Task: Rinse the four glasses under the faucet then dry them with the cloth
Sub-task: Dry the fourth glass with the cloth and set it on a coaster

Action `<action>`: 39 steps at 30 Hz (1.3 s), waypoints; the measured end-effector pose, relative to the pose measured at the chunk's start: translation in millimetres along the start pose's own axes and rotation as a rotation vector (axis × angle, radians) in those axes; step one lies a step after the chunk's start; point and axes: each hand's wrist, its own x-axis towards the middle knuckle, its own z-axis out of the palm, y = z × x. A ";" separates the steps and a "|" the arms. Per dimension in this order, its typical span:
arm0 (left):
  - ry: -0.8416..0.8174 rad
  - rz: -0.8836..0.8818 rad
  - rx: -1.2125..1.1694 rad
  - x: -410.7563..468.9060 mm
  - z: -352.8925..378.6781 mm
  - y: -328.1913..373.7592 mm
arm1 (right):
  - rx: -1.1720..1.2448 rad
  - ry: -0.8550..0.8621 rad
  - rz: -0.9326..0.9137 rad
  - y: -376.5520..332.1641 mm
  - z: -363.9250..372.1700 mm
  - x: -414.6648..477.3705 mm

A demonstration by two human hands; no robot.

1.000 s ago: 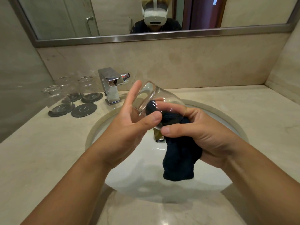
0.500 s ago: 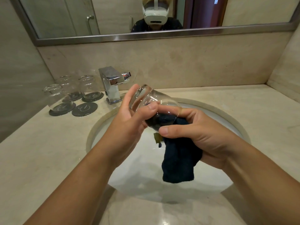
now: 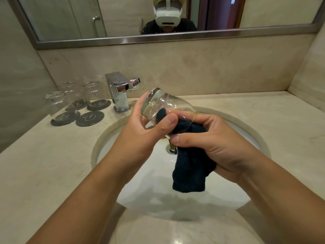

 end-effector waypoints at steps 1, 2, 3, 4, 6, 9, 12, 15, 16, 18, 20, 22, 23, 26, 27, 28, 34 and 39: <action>-0.002 0.002 -0.013 0.3 -2.1 -0.5 | 0.012 0.004 0.021 -0.8 -0.7 0.3; -0.016 0.010 -0.021 -0.1 -3.1 -0.2 | 0.035 -0.003 0.044 -1.6 -1.6 0.3; -0.035 0.023 -0.022 -0.7 -4.2 0.3 | 0.065 -0.019 0.064 -3.0 -2.1 0.1; -0.054 0.032 -0.027 -1.8 -4.0 1.8 | 0.101 -0.038 0.074 -4.0 -2.9 -0.1; -0.074 0.036 -0.059 -3.7 -2.4 5.2 | 0.163 -0.052 0.070 -5.7 -3.2 -0.8; -0.101 0.033 -0.094 -6.1 -1.3 5.7 | 0.179 -0.040 0.058 -5.0 -2.8 -0.9; -0.058 0.000 -0.067 -6.1 2.7 6.6 | 0.085 -0.053 0.030 -2.4 -3.1 -0.1; -0.023 -0.010 0.004 -4.7 4.2 3.5 | 0.006 -0.022 0.000 -1.9 -3.1 -0.7; -0.011 -0.008 0.009 -3.9 3.8 2.3 | -0.012 -0.012 -0.002 -1.7 -3.2 -0.9; 0.011 -0.019 -0.009 -3.2 1.1 1.4 | -0.014 -0.006 0.021 -1.4 -3.7 -0.2; -0.003 -0.019 -0.042 -3.7 0.4 2.6 | 0.069 -0.024 0.063 -1.9 -5.6 1.2; -0.033 -0.016 -0.084 -4.5 1.4 4.1 | 0.150 -0.060 0.087 -2.5 -7.2 2.0; -0.043 -0.015 -0.100 -4.4 1.3 3.8 | 0.180 -0.072 0.090 -2.6 -7.7 2.2; -0.052 -0.025 -0.126 -3.4 0.1 2.5 | 0.229 -0.073 0.091 -0.9 -9.4 3.3; -0.052 -0.028 -0.131 -3.3 -0.1 2.8 | 0.224 -0.071 0.090 -0.2 -9.8 3.9; -0.054 -0.033 -0.132 -3.7 -0.2 3.5 | 0.214 -0.071 0.086 0.7 -9.8 4.4; -0.005 -0.055 -0.066 -3.5 3.5 3.9 | 0.120 -0.054 0.070 2.3 -8.3 2.8; 0.078 0.021 -0.068 -2.2 2.8 3.2 | 0.040 -0.001 0.055 0.8 -5.0 2.7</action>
